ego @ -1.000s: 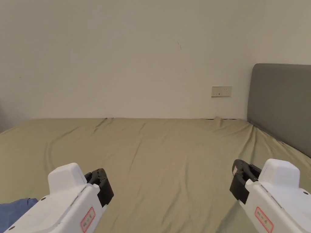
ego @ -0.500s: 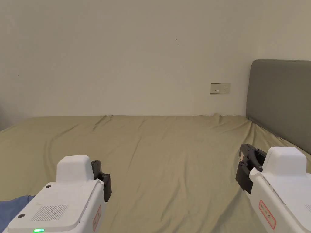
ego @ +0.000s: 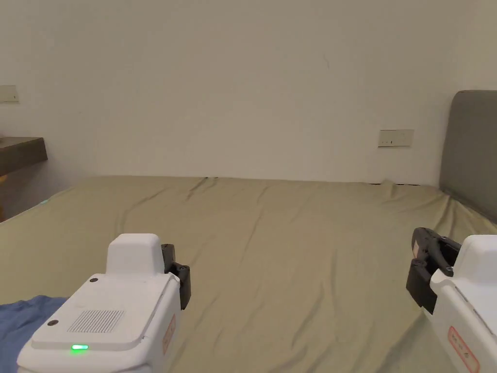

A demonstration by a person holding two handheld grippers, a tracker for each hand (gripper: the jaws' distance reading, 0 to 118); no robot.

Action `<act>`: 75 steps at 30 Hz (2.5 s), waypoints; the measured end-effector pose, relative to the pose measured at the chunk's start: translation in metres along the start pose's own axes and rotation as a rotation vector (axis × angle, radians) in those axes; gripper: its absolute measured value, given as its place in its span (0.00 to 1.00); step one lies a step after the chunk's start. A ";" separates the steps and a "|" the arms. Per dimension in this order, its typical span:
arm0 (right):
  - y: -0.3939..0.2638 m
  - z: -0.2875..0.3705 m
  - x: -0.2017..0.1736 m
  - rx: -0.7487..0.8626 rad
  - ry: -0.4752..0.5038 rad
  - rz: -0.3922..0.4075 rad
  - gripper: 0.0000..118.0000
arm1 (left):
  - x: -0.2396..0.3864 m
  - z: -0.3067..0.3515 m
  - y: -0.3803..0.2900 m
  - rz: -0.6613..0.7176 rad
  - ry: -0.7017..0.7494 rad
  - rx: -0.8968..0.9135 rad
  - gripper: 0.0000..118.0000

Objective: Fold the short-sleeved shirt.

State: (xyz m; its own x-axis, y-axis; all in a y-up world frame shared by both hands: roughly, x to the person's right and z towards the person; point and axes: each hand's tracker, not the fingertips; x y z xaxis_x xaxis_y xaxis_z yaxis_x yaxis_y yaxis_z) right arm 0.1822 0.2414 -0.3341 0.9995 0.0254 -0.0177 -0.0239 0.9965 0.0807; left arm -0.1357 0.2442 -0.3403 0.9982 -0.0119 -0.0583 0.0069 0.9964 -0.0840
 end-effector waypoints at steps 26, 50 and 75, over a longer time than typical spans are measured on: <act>-0.064 -0.095 -0.125 -0.158 0.500 -0.001 0.01 | -0.140 -0.185 -0.087 0.021 0.191 -0.757 0.47; -0.101 -0.140 -0.120 -0.274 0.537 -0.018 0.01 | -0.154 -0.264 -0.136 0.008 0.125 -0.874 0.06; -0.052 -0.060 0.066 -0.201 0.041 -0.024 0.01 | 0.251 -0.311 -0.017 -0.151 -0.514 -0.640 0.06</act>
State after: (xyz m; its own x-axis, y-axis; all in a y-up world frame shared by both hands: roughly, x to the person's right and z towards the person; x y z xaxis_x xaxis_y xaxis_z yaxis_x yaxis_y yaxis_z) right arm 0.2481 0.1956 -0.3993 0.9983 0.0008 -0.0583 -0.0078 0.9927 -0.1204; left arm 0.0964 0.1987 -0.6629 0.8928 0.0529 0.4473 0.2629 0.7452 -0.6128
